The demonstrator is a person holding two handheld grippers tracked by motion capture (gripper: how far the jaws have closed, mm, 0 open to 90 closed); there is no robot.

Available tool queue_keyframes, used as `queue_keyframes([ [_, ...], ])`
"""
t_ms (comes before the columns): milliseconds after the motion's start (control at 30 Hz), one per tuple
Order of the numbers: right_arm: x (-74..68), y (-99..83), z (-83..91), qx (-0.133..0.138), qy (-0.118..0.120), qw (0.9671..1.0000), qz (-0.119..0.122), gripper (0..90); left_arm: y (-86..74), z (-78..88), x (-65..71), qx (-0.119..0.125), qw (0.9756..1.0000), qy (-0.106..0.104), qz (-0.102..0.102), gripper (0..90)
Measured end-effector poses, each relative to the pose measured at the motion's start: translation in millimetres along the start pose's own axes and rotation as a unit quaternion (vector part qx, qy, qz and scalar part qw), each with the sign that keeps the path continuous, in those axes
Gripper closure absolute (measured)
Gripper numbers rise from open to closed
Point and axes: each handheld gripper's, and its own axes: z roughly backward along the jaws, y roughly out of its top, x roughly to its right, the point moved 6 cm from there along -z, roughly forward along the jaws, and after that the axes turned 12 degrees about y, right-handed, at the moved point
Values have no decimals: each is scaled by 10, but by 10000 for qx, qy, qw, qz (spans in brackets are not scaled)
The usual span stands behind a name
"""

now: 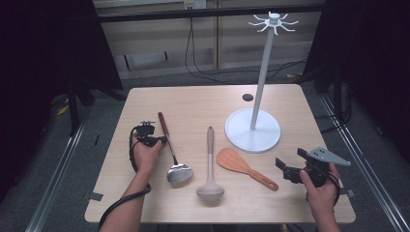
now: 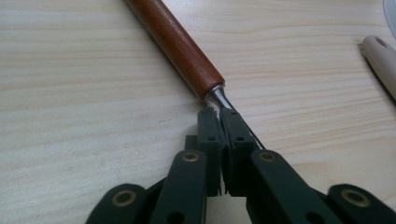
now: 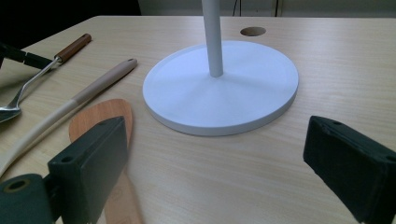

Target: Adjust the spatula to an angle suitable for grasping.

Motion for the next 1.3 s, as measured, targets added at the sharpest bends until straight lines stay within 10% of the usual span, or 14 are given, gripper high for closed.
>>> queue_keyframes([
  [900,-11,47,-8,203,310,9990,-243,56,161,59,240,-736,9925,810,550,654],
  [1300,-10,66,-15,262,365,9986,-276,56,216,-79,332,-1164,9865,1009,551,777],
])
